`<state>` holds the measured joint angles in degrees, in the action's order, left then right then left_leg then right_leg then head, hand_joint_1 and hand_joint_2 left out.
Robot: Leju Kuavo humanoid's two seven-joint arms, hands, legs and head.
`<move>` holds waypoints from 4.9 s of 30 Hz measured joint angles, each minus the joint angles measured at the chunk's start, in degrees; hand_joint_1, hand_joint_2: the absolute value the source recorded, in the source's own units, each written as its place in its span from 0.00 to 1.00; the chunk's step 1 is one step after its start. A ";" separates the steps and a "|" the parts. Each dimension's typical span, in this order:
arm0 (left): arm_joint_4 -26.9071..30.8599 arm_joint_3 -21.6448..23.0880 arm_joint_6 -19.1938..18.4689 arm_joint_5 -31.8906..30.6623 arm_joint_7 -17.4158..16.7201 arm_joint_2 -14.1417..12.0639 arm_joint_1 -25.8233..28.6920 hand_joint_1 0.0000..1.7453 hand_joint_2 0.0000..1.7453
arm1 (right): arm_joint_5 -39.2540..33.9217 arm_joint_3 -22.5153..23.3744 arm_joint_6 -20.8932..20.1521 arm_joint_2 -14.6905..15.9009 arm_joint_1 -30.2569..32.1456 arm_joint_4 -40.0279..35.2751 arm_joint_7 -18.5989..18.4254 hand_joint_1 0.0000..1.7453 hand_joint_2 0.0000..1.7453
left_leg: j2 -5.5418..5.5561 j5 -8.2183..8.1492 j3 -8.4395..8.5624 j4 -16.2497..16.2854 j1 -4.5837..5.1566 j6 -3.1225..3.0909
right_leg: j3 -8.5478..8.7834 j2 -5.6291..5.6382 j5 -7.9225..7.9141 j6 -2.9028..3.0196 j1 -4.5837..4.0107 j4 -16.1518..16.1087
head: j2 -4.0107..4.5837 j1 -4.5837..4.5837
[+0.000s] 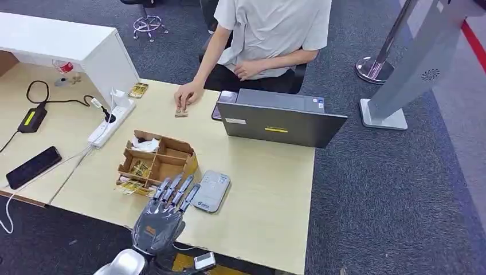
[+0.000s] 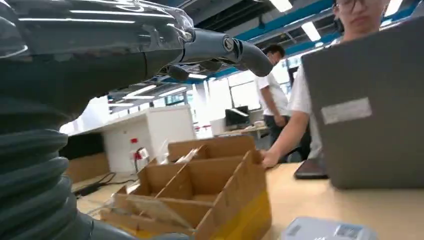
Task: Pass the card to the sensor for recognition and then transmit it.
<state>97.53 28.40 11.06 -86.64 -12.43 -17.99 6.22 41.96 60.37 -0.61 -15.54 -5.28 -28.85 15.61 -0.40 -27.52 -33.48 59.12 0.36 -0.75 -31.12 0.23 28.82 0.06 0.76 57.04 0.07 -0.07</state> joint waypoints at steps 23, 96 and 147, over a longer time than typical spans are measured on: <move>-6.00 -12.29 2.19 0.00 -2.78 -0.90 1.19 0.00 1.00 | 2.49 2.21 0.19 6.34 0.61 10.31 5.07 0.00 0.00 | 0.02 0.00 -0.01 0.00 -0.01 0.01 | 0.00 0.00 0.00 0.00 -0.01 0.01 | 0.00 0.02; -13.58 -4.59 -2.62 -0.02 -5.89 2.56 -5.96 1.00 1.00 | 6.60 3.71 -0.62 6.34 -0.43 11.41 5.11 0.00 0.00 | 0.02 0.00 -0.02 0.01 0.01 0.00 | -0.01 0.00 -0.01 -0.01 0.00 0.00 | 0.00 0.02; -0.46 -26.85 4.88 -0.02 -0.51 0.74 5.16 0.00 1.00 | 6.84 5.62 -1.03 6.71 -0.31 11.41 5.64 0.00 0.00 | 0.01 0.00 -0.02 -0.02 -0.03 0.01 | -0.01 -0.01 0.01 0.01 -0.02 0.01 | 0.00 0.04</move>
<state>97.07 1.55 15.93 -86.66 -12.94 -17.25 11.38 48.81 65.99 -1.64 -8.83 -5.58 -17.44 21.25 -0.39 -27.52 -33.50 59.10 0.33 -0.74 -31.13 0.22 28.83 0.07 0.75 57.05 0.07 -0.02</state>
